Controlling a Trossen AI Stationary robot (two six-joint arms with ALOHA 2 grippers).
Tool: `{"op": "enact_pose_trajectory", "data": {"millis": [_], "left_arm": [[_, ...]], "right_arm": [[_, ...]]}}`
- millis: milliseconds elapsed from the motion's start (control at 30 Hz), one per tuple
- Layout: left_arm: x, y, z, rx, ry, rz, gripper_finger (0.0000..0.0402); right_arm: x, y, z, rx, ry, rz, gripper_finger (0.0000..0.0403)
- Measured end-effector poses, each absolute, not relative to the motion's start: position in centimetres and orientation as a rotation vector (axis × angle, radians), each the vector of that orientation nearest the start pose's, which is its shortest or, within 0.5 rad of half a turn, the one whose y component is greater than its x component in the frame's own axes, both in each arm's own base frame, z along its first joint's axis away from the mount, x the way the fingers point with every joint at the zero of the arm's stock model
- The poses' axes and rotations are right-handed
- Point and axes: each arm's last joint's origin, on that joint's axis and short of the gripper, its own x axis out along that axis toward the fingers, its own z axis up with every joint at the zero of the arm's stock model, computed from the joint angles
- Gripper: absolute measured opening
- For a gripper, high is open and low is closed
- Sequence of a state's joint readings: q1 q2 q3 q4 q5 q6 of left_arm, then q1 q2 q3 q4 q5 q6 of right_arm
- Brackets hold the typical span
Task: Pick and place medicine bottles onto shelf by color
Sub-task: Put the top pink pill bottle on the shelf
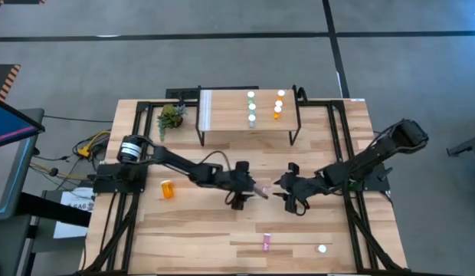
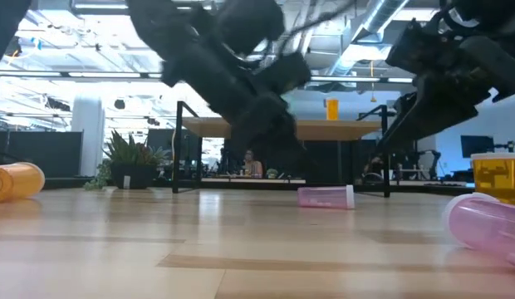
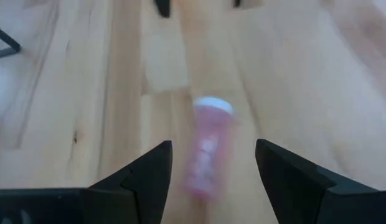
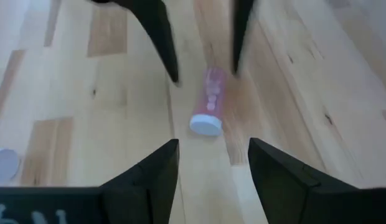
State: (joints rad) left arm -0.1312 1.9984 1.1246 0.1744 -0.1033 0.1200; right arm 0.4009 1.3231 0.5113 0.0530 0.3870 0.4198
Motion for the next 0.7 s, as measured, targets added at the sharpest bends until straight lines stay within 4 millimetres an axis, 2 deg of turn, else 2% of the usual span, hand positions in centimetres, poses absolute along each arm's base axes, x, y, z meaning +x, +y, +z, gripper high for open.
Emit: {"op": "enact_pose_trajectory", "data": {"millis": [200,433,533,700], "left_arm": [[41.5,-4.1,12.4,0.166,0.721,-0.12,0.0219],[41.0,-3.8,11.5,0.162,0.806,-0.117,0.0216],[41.0,-3.8,11.4,0.161,0.808,-0.114,0.0199],[41.0,-3.9,11.3,0.153,0.811,-0.114,0.0144]], "right_arm": [[22.0,8.4,15.5,0.092,0.696,-0.162,0.0208],[21.9,8.3,15.5,0.082,0.688,-0.196,0.0203],[22.0,8.2,15.6,0.071,0.672,-0.229,0.0203],[22.0,8.2,15.6,0.072,0.666,-0.232,0.0199]]}}
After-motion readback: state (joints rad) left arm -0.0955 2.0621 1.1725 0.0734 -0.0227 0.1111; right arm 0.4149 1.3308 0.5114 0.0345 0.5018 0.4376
